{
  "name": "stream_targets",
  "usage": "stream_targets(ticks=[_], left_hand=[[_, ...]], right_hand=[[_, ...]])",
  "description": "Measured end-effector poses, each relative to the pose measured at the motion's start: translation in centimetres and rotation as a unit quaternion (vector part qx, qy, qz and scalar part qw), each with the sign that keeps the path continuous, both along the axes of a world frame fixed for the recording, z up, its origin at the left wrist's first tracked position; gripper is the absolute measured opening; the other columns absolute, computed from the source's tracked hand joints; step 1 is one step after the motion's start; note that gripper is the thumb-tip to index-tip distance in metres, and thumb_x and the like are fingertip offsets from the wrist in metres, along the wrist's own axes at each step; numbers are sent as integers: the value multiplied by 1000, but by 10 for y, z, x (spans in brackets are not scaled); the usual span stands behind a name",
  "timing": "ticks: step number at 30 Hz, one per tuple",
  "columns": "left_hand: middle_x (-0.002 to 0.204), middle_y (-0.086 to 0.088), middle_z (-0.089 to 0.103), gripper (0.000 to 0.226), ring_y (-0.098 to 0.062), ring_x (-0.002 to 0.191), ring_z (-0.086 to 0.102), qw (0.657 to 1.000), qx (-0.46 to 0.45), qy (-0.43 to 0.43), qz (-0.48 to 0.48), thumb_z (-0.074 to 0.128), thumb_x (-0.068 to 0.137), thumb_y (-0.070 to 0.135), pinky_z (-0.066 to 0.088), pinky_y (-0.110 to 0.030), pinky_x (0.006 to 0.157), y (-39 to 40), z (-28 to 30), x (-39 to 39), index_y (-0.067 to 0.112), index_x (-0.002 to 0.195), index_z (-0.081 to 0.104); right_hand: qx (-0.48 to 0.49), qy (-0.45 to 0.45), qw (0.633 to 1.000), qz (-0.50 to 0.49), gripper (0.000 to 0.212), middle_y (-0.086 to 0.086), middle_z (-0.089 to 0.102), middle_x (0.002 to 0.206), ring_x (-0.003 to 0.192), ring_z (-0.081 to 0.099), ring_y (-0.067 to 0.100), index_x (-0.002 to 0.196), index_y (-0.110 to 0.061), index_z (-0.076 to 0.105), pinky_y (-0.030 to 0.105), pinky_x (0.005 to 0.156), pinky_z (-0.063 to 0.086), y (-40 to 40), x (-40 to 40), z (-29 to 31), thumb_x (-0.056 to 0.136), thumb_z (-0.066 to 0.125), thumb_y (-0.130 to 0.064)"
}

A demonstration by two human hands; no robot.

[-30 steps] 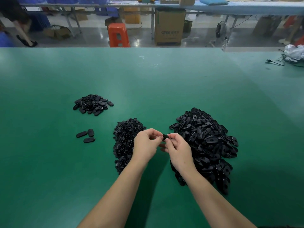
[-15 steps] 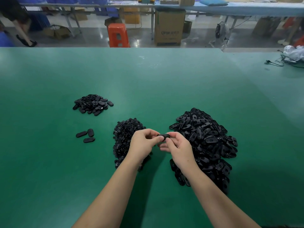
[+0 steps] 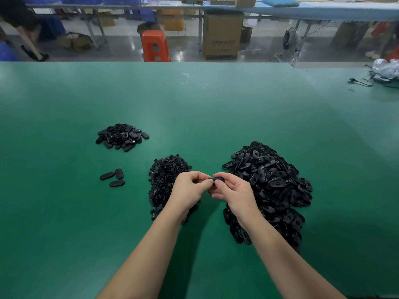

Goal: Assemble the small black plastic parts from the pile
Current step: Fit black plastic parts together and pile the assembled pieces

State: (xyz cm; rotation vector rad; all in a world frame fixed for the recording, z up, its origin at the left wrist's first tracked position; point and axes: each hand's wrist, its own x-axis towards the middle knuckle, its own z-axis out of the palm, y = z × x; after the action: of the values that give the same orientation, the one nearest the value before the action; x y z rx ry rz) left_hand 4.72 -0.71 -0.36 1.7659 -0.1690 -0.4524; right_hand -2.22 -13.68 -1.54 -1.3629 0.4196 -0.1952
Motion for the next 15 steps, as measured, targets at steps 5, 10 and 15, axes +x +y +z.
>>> stream_targets(ticks=[5,10,15], left_hand=[[62,9,65,5,-2,45,45,1000,26,-9,-1,76,86,15,37,-19,47,2,-3,0,12,82,75],[60,11,63,7,-5,47,46,999,47,-17,-2,77,87,16,38,-20,47,1,-5,-2,13,81,74],[62,6,68,9,-11,46,57,997,68,-26,-9,76,86,15,41,-20,46,1,-3,-2,13,78,72]], right_hand=[[-14,2,1000,15,18,7,78,87,80,76,20,102,-14,70,24,70,60,0,-1,0,98,60,0],[-20,12,1000,16,21,6,78,86,81,76,22,102,-16,70,25,69,60,1,-2,-2,96,61,2],[-11,18,1000,19,21,4,79,86,80,76,20,101,-16,70,24,69,60,0,-1,-2,96,61,2]])
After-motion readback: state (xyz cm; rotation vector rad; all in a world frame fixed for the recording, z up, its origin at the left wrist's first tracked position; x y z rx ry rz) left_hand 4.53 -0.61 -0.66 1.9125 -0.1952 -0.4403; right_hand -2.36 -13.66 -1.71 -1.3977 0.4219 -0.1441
